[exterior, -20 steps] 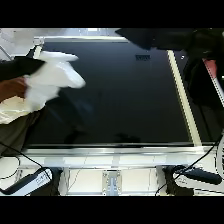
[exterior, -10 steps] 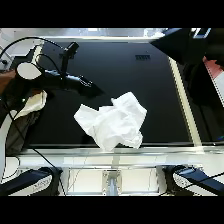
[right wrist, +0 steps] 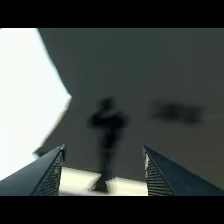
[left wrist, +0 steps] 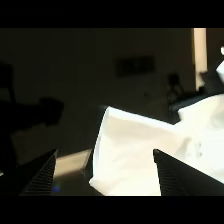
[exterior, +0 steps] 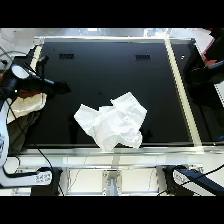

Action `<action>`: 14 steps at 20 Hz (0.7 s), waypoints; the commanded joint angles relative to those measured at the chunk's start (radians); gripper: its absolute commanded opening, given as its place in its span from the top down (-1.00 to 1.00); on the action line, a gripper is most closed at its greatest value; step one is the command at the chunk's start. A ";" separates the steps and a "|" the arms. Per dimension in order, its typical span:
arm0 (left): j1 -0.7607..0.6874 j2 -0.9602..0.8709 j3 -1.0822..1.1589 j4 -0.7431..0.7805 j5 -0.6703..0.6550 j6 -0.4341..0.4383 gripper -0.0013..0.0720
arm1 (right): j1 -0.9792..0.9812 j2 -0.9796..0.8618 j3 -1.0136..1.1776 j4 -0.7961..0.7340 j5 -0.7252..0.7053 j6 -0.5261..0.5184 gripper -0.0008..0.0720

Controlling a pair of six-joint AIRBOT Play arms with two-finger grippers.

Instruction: Fold the shirts.

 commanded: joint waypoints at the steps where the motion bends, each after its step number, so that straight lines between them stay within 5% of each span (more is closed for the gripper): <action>1: 0.029 -0.153 0.000 -0.072 -0.056 0.092 -0.95 | -0.060 0.001 -0.200 0.163 -0.055 0.018 -0.52; 9: -0.087 -0.276 0.001 -0.090 0.107 0.239 -0.94 | -0.060 0.002 -0.256 0.163 -0.114 -0.005 -0.52; 14: -0.146 -0.296 0.001 -0.087 0.079 0.237 -0.94 | -0.060 0.002 -0.256 0.163 -0.114 -0.006 -0.53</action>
